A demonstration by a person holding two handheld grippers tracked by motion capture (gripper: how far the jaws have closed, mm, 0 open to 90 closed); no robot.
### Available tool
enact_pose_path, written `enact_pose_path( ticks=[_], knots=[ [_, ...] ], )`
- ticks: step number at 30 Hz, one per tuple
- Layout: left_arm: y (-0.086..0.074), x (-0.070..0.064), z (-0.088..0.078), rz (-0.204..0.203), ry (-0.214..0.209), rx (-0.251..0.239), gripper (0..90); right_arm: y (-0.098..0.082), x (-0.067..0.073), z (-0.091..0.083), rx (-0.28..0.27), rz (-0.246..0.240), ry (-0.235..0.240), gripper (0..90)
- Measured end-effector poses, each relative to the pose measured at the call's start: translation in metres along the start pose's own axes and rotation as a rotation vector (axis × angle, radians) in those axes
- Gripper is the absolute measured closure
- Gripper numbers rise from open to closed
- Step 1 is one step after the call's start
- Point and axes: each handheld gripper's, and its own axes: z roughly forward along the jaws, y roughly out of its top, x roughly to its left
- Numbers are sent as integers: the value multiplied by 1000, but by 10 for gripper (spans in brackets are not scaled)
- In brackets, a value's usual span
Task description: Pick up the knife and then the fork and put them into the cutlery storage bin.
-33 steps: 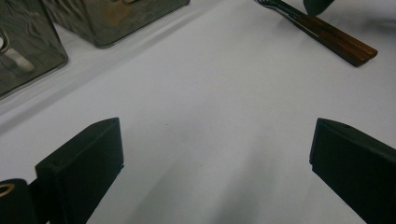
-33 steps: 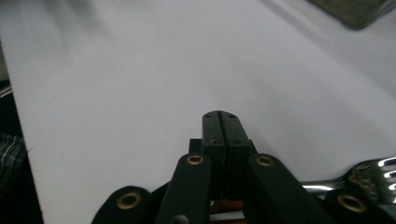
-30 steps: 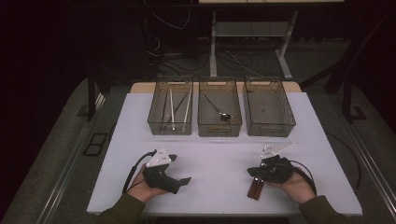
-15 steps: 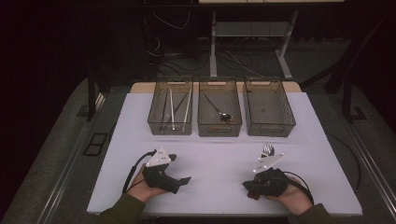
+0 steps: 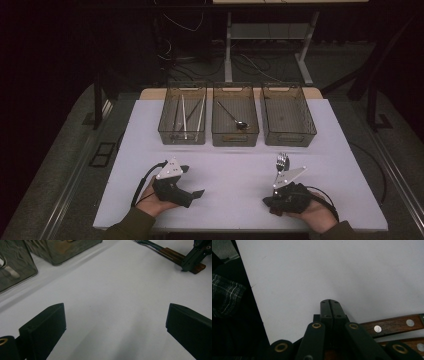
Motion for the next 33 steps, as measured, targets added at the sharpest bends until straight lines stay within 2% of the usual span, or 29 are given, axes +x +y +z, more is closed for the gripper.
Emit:
enact_pose_path(
  ticks=[19, 33],
  knots=[
    [0, 0, 0, -3, 1, -1, 15, -14, -6, -14, 24, 4, -38, 900],
    [0, 0, 0, 3, -1, 0, 15, -20, -18, -24, 48, 38, -84, 900]
  ],
)
